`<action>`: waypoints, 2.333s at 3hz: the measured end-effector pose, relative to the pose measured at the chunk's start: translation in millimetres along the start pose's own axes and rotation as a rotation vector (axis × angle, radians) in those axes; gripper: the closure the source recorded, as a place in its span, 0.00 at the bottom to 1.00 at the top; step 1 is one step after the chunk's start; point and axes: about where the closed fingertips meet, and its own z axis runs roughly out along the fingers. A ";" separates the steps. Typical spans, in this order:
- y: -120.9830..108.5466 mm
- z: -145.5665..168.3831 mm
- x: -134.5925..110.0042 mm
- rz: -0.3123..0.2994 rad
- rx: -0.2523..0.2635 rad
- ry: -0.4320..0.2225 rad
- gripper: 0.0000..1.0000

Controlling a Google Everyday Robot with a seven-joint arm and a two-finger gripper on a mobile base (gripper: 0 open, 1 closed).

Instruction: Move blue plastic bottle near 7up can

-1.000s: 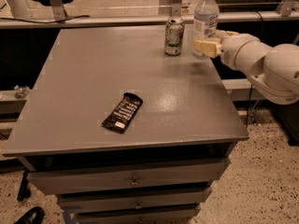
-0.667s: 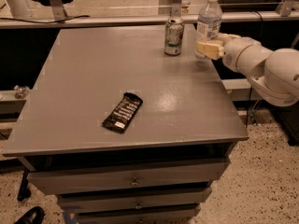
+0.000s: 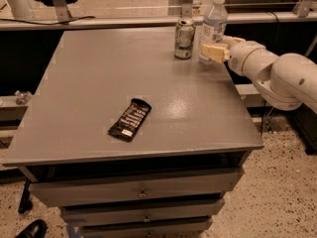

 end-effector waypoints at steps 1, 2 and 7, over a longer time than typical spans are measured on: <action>3.8 10.8 3.2 0.001 -0.026 -0.001 1.00; 2.9 15.0 9.0 -0.001 -0.036 0.011 1.00; -1.8 20.1 24.9 0.041 -0.026 0.044 0.13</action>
Offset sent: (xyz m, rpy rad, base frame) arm 0.0162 0.0009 -0.0188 -0.0141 0.0301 0.0368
